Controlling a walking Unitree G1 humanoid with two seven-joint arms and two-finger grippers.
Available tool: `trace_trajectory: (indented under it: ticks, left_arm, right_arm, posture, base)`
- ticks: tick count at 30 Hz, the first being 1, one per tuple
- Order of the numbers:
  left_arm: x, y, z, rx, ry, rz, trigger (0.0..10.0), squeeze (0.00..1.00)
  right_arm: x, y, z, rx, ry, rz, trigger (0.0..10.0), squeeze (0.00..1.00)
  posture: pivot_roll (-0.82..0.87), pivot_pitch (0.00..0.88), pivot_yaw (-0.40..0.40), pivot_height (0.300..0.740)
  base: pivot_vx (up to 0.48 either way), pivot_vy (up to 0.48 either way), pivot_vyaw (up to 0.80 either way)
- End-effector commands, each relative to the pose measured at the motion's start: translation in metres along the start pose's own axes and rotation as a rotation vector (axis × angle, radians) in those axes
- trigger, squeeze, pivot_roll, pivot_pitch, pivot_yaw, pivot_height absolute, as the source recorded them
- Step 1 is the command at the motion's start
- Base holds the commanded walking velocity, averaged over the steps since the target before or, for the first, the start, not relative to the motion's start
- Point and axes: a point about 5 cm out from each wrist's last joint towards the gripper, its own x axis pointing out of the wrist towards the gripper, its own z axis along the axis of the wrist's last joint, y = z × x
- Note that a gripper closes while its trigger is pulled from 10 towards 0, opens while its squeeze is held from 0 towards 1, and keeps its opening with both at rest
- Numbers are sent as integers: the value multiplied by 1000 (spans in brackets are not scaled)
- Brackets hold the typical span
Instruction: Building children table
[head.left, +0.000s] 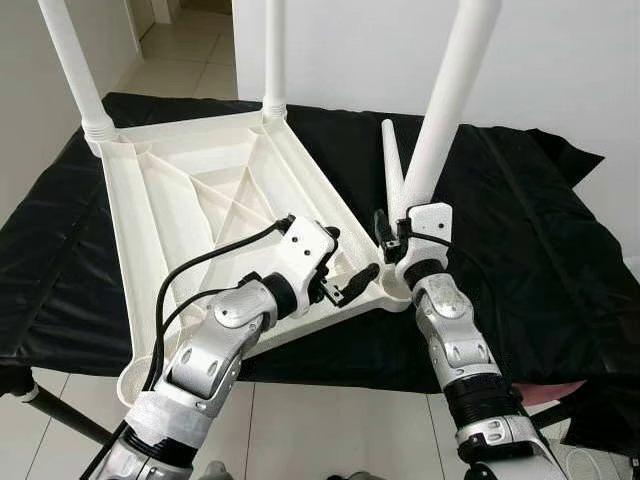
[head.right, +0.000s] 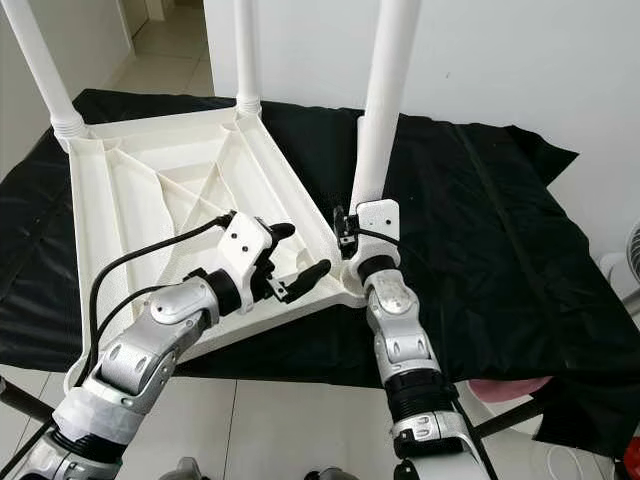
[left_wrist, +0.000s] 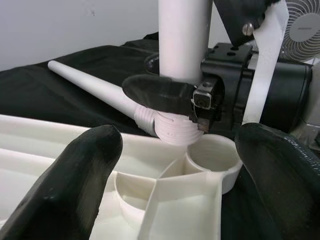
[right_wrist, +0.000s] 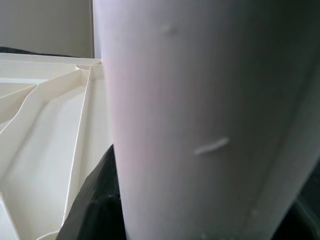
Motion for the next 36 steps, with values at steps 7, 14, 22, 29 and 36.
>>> trace_trajectory:
  ticks: [7, 14, 22, 29, 36]
  left_arm:
    - [-2, -14, -1, -15, 5, -120, 10000, 0]
    - [-3, -15, -1, -17, 4, -128, 10000, 0]
    - [-5, -15, 0, -15, 7, -131, 10000, 0]
    - [-6, -18, 1, -34, 9, -148, 10000, 0]
    - [-8, -21, -2, -57, 24, -162, 10000, 0]
  right_arm:
    - [-10, -4, -5, -33, -4, 21, 10000, 0]
    - [-17, -9, -9, -36, 11, 25, 10000, 0]
    - [-23, -5, -8, -58, -3, 73, 10000, 0]
    - [-26, -5, -12, -81, 10, 106, 10000, 0]
    - [-29, -7, -13, -108, 17, 124, 10000, 0]
  posture:
    - [47, 6, -74, 740]
    - [46, 16, -77, 740]
    - [43, 28, -76, 740]
    - [47, 29, -76, 740]
    - [50, 33, -76, 740]
  base:
    - [0, 0, 0]
    - [0, 0, 0]
    - [0, 0, 0]
    - [0, 0, 0]
    - [0, 0, 0]
